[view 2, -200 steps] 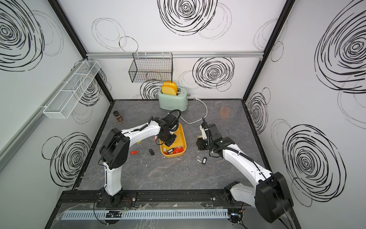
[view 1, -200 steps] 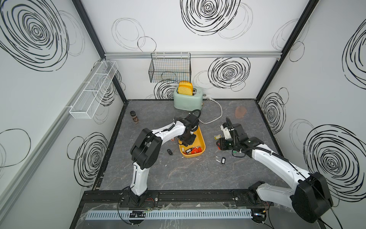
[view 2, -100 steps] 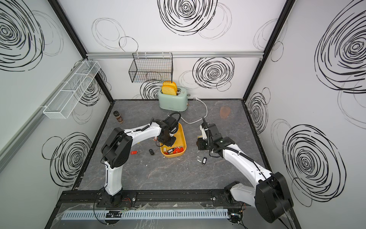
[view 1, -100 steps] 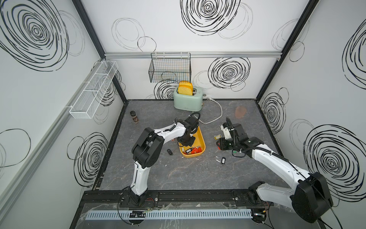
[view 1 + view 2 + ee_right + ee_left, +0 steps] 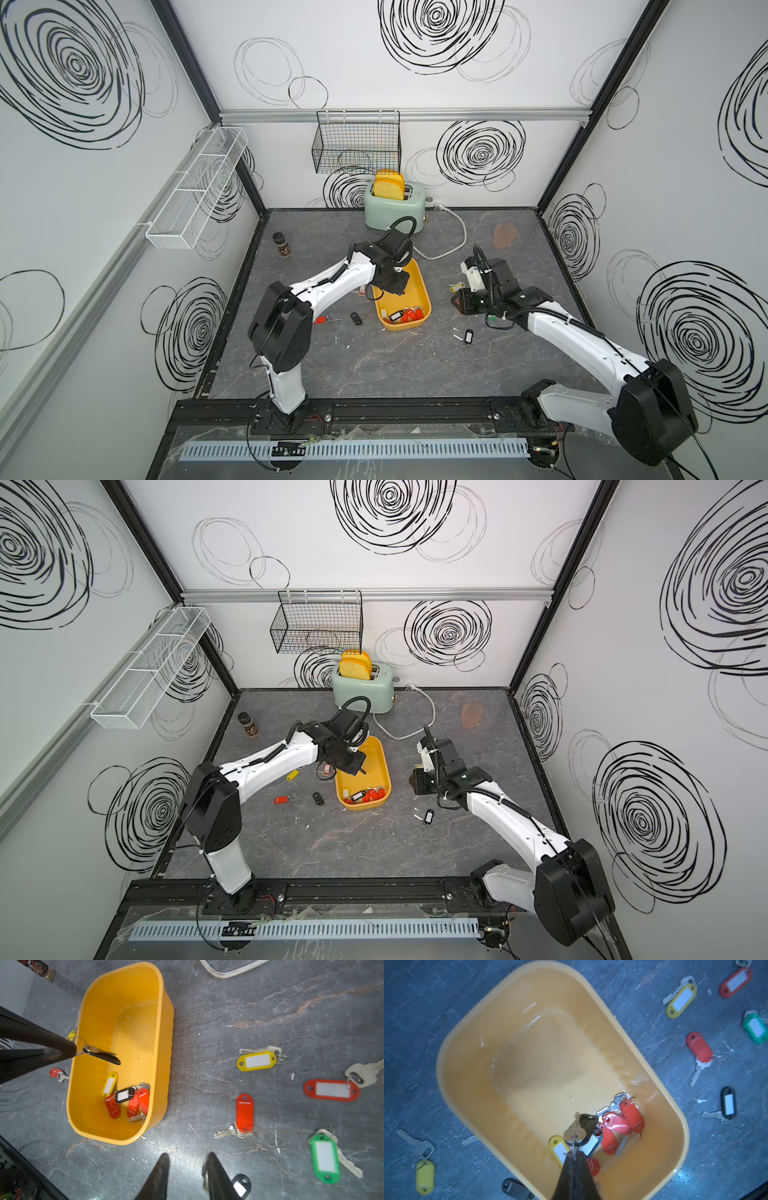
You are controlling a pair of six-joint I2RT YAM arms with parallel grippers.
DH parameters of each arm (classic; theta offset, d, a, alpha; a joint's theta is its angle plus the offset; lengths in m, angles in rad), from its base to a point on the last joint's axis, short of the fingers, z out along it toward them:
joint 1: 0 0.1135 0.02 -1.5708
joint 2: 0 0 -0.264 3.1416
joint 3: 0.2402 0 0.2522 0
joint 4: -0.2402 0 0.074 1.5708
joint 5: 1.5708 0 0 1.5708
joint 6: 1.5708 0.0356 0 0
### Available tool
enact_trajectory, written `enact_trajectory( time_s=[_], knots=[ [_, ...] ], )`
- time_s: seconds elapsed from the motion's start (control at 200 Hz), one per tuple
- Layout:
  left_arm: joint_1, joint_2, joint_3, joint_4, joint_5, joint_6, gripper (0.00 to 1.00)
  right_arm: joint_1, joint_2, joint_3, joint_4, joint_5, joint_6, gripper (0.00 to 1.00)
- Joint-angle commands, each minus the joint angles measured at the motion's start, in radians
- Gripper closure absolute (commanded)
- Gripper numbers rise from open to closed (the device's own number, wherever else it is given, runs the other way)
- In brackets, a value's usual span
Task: Take the keys out of the storage box
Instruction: Pick up the key from the storage box, then place the key at the center of the board.
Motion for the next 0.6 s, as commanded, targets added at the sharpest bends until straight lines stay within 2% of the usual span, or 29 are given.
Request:
enact_trajectory(
  time_s=[0.0,0.275,0.595],
  knots=[
    [0.021,-0.069,-0.027,-0.007,-0.012,-0.03,1.0,0.029,0.004,0.033,0.051,-0.048,-0.026,0.65],
    [0.061,-0.259,-0.135,-0.03,-0.048,-0.068,1.0,0.119,0.042,0.071,0.104,-0.089,-0.061,0.65],
    [0.117,-0.477,-0.354,-0.1,-0.128,-0.168,1.0,0.134,0.1,0.096,0.12,-0.09,-0.065,0.65]
  ],
)
